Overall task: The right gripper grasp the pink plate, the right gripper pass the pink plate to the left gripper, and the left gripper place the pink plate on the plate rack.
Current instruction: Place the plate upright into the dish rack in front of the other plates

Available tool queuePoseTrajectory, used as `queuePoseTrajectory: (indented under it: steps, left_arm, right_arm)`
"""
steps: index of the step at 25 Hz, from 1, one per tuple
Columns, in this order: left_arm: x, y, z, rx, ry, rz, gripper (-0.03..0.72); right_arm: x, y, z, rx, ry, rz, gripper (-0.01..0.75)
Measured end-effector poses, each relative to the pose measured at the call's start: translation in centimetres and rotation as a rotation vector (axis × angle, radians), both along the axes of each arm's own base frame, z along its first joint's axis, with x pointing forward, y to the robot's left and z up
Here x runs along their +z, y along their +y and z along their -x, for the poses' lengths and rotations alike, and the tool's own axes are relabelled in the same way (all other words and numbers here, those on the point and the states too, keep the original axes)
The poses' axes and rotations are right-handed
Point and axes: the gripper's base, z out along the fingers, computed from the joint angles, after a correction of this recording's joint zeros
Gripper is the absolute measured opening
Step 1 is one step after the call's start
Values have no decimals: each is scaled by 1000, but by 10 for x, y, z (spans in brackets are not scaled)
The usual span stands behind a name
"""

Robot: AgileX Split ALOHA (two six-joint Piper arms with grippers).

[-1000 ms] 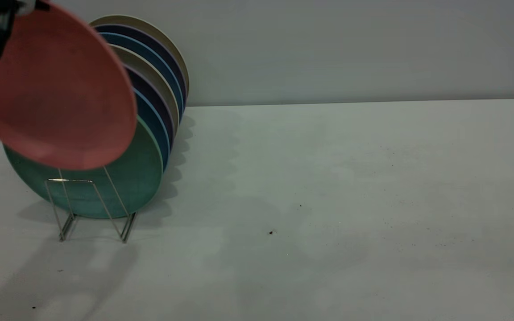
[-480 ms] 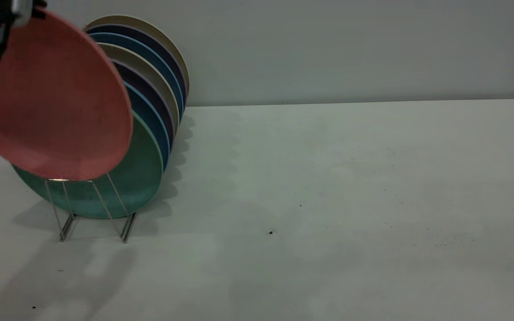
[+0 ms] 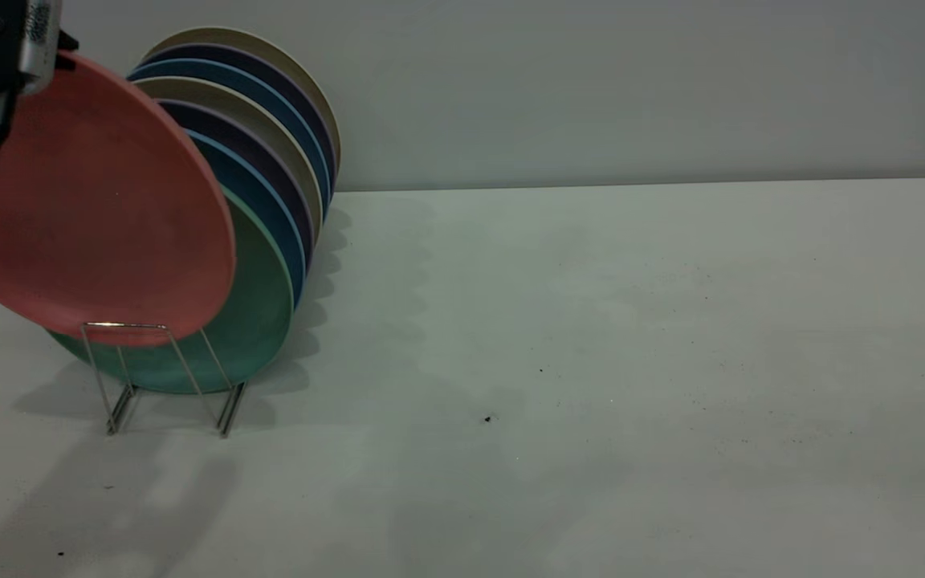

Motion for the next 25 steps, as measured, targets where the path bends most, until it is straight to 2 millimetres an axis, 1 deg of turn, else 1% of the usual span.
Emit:
queuePoseTrajectory:
  steps: [3,7,15,25]
  left_arm:
    - [-3,-1,3,-12,46,-1,23]
    - [-5,-1,4,-18,67,-1,30]
    - [-5,-1,4,-20,75,-1,45]
    - [-6,-2,5,-5,90,21,84]
  right_arm:
    - [0,0,0,0,0,0,460]
    - [0,0,0,0,0,0,460]
    - [0,0,0,0,0,0,460]
    - [0,0,0,2,1,1,460]
